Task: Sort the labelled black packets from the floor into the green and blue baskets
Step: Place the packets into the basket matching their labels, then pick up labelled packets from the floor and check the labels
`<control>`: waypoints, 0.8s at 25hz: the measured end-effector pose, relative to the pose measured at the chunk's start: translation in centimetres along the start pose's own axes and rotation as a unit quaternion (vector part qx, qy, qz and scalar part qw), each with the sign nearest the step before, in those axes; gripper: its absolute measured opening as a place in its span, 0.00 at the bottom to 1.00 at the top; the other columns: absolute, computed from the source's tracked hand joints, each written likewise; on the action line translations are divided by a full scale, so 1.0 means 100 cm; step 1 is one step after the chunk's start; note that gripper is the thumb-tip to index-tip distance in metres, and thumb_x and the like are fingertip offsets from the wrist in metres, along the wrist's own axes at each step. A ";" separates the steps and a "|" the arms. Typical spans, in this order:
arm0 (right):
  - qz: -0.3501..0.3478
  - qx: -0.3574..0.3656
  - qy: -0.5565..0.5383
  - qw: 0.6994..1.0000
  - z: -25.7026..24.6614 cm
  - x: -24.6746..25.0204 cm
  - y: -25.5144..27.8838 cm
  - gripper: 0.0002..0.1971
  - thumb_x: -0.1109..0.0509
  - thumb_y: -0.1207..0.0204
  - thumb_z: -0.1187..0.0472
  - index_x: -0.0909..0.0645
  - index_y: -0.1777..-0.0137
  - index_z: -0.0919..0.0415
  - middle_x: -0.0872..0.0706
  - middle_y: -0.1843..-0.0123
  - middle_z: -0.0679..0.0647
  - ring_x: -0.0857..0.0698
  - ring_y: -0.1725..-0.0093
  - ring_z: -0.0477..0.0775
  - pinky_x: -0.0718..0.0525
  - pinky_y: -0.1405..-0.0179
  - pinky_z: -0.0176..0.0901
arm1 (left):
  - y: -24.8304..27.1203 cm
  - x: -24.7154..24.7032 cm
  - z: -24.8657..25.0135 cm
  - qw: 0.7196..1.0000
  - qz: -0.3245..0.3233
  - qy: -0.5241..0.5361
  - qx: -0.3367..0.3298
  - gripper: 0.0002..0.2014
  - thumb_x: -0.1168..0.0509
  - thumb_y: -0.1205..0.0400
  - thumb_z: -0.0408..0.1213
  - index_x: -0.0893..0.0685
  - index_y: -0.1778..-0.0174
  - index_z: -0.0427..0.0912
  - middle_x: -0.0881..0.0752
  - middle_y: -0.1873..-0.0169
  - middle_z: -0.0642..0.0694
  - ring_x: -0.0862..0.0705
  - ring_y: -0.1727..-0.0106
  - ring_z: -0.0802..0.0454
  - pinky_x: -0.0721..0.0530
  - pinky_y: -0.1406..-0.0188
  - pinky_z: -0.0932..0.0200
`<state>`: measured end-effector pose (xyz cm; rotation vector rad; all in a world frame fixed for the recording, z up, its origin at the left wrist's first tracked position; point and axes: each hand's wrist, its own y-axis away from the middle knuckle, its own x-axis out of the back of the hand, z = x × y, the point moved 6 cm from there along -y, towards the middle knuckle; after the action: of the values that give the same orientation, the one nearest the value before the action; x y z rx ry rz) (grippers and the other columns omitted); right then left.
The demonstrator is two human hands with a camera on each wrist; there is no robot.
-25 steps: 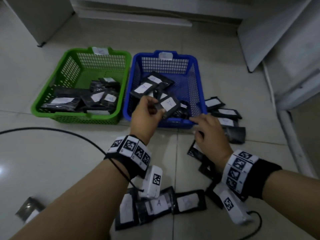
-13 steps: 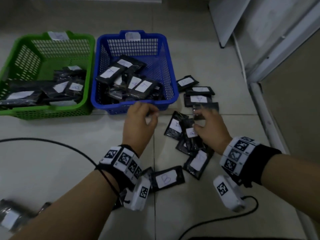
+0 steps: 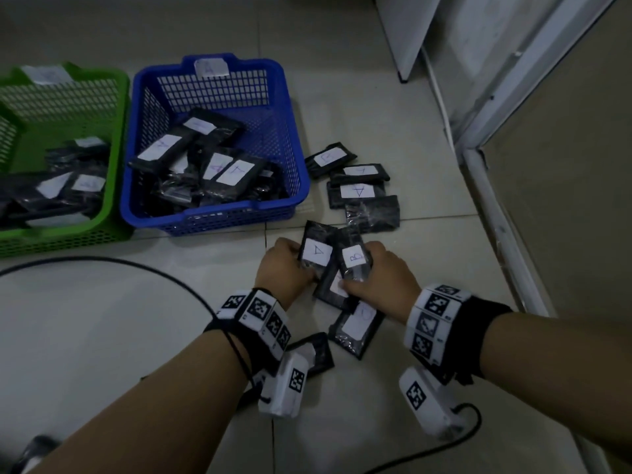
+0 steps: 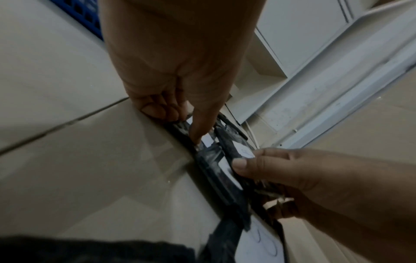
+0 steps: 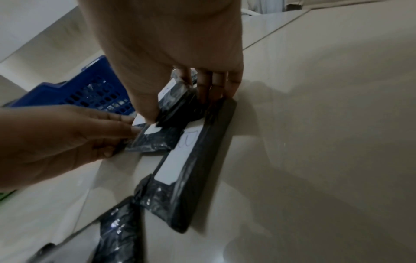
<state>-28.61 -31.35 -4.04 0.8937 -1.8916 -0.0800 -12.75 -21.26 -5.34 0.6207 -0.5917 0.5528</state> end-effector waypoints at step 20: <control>-0.061 0.091 -0.186 0.976 -0.155 -0.021 0.038 0.09 0.35 0.23 0.61 0.23 0.44 0.53 0.12 0.56 0.60 0.14 0.68 0.54 0.12 0.62 0.58 | 0.065 0.143 -0.091 0.930 0.108 0.342 0.084 0.06 0.33 0.20 0.34 0.20 0.49 0.40 0.18 0.56 0.41 0.18 0.68 0.48 0.13 0.67 0.53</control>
<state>-17.72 -22.39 3.61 1.1845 -2.2144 -0.1606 -3.75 -6.53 0.36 0.4797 0.0539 0.9785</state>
